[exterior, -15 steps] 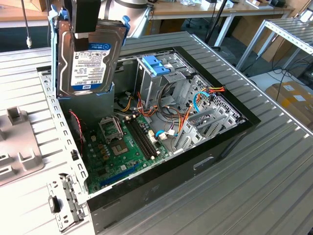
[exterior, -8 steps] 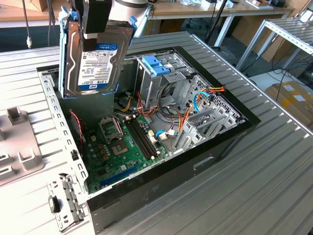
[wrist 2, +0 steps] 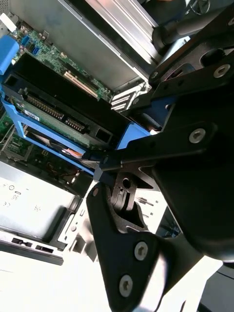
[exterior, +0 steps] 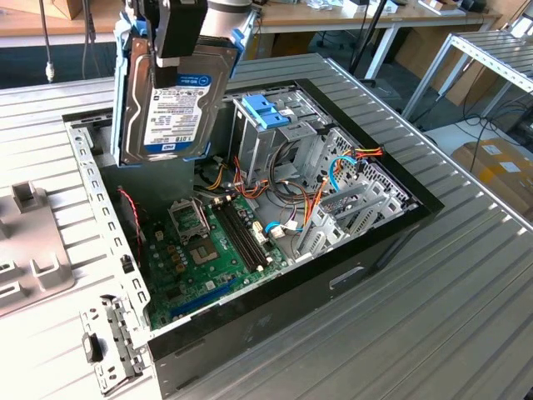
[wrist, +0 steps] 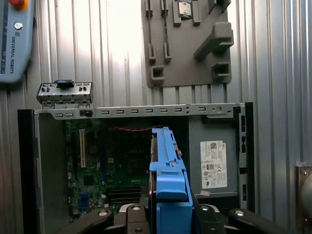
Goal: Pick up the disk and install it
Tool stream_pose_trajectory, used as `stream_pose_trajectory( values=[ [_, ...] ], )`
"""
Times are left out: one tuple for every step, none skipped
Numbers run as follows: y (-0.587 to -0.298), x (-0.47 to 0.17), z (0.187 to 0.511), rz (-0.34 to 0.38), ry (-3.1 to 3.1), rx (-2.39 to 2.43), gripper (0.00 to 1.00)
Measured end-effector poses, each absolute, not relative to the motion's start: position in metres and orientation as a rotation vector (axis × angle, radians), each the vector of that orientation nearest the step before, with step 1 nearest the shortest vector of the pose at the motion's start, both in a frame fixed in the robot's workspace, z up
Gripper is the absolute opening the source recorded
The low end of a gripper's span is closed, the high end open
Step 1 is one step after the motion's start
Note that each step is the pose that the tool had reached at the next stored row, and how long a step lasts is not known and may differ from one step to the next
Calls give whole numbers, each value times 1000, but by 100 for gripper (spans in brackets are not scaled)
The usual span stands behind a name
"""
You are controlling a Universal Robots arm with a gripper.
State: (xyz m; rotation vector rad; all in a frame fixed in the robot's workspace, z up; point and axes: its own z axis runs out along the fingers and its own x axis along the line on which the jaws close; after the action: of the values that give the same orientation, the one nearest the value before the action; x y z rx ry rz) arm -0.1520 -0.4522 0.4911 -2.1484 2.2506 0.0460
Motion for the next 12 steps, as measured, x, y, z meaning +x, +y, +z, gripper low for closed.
stream_pose_trajectory(
  values=[
    [-452, -150, 491, 46, 2251, -2149, 37],
    [-453, -149, 491, 46, 2251, -2149, 37],
    [-453, -148, 491, 47, 2251, -2149, 37],
    [-453, -147, 491, 47, 2251, -2149, 37],
    [-454, -145, 491, 47, 2251, -2149, 37],
    [-454, -143, 490, 47, 2251, -2149, 37],
    [-454, -142, 490, 47, 2251, -2149, 37],
    [-455, -140, 490, 48, 2251, -2149, 37],
    [-455, -139, 490, 48, 2251, -2149, 37],
    [-455, -138, 490, 48, 2252, -2149, 37],
    [-455, -137, 490, 48, 2252, -2149, 37],
    [-456, -136, 490, 48, 2252, -2149, 37]
  ],
)
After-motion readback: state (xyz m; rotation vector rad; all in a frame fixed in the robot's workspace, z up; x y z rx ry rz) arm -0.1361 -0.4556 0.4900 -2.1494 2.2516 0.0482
